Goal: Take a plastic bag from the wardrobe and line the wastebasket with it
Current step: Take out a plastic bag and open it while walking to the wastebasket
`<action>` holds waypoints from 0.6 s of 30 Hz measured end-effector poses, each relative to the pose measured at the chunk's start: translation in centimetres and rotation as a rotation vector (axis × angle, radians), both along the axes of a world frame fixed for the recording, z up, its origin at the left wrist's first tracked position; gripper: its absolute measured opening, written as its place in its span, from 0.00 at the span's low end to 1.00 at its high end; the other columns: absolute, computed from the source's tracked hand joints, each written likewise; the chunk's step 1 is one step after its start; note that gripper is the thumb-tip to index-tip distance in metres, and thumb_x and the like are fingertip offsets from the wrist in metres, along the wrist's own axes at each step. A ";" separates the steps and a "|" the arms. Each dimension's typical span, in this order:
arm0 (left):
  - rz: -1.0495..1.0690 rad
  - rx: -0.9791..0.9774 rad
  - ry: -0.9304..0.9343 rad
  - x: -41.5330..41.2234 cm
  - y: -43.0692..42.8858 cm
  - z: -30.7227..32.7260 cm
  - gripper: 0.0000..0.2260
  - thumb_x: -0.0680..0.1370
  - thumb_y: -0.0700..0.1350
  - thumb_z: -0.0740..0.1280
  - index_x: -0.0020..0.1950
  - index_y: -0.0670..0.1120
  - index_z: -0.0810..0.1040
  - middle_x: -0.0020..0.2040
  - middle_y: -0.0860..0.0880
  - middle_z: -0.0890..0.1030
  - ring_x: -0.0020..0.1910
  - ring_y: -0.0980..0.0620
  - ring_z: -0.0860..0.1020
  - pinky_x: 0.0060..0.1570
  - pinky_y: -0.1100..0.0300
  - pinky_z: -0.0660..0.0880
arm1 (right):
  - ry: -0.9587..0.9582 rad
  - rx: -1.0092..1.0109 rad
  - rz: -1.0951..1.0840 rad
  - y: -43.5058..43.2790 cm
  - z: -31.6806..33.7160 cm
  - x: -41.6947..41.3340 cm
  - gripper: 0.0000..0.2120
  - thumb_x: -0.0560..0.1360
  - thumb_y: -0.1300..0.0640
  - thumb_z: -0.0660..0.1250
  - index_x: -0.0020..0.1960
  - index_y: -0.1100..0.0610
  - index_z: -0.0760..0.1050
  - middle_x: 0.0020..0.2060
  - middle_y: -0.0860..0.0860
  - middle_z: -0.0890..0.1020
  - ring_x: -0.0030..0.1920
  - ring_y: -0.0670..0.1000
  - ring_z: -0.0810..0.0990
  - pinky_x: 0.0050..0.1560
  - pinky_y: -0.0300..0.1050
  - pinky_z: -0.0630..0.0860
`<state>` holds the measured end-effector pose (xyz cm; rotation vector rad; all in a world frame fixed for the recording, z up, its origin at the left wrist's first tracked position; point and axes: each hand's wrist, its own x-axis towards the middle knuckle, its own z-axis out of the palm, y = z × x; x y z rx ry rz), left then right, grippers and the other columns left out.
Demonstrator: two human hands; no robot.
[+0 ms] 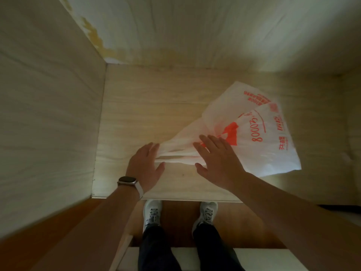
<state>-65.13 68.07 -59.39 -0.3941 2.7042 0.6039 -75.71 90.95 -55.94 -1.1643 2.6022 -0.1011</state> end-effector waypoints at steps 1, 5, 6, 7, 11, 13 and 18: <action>-0.014 0.008 -0.017 0.0 0.1 -1.1 0.29 0.78 0.54 0.64 0.76 0.47 0.61 0.75 0.45 0.66 0.73 0.45 0.63 0.70 0.47 0.65 | -0.013 0.016 -0.004 -0.1 -1.0 0.0 0.29 0.74 0.44 0.68 0.71 0.54 0.68 0.72 0.57 0.70 0.71 0.61 0.69 0.70 0.61 0.66; -0.025 0.003 -0.023 0.4 1.2 -4.1 0.33 0.76 0.63 0.57 0.76 0.46 0.61 0.72 0.43 0.68 0.71 0.42 0.66 0.65 0.45 0.69 | -0.062 0.027 -0.047 -0.2 -3.8 0.1 0.30 0.74 0.45 0.68 0.72 0.53 0.65 0.73 0.57 0.69 0.72 0.61 0.68 0.70 0.62 0.66; -0.013 -0.009 -0.018 0.6 1.6 -4.6 0.34 0.75 0.65 0.55 0.75 0.45 0.62 0.71 0.42 0.69 0.69 0.41 0.67 0.64 0.43 0.70 | -0.070 0.016 -0.062 -0.2 -4.4 0.2 0.30 0.74 0.45 0.68 0.72 0.54 0.65 0.73 0.57 0.69 0.71 0.61 0.68 0.70 0.63 0.67; -0.007 -0.024 -0.003 0.7 1.9 -5.1 0.35 0.75 0.67 0.54 0.74 0.44 0.64 0.70 0.41 0.70 0.68 0.40 0.68 0.62 0.43 0.70 | -0.079 0.011 -0.072 -0.2 -4.9 0.2 0.30 0.74 0.45 0.68 0.72 0.54 0.66 0.72 0.57 0.69 0.71 0.61 0.69 0.70 0.63 0.68; 0.025 -0.051 0.143 0.9 2.9 -6.7 0.32 0.75 0.68 0.55 0.66 0.45 0.72 0.62 0.42 0.74 0.61 0.42 0.70 0.56 0.44 0.71 | -0.108 -0.010 -0.105 -0.1 -6.5 0.5 0.29 0.74 0.46 0.66 0.72 0.54 0.66 0.72 0.55 0.70 0.70 0.59 0.68 0.69 0.61 0.68; 0.048 -0.046 0.214 0.8 3.1 -7.4 0.26 0.74 0.64 0.59 0.60 0.45 0.77 0.57 0.43 0.77 0.57 0.43 0.71 0.53 0.46 0.71 | -0.102 -0.024 -0.105 0.1 -7.1 0.5 0.29 0.73 0.46 0.67 0.71 0.54 0.67 0.70 0.55 0.71 0.69 0.59 0.69 0.69 0.59 0.67; 0.008 0.034 0.311 0.1 3.0 -7.4 0.17 0.76 0.57 0.61 0.41 0.44 0.77 0.39 0.47 0.76 0.39 0.44 0.73 0.39 0.56 0.65 | -0.113 -0.028 -0.122 0.7 -7.3 0.6 0.27 0.75 0.45 0.63 0.72 0.54 0.66 0.70 0.54 0.71 0.70 0.57 0.69 0.71 0.56 0.65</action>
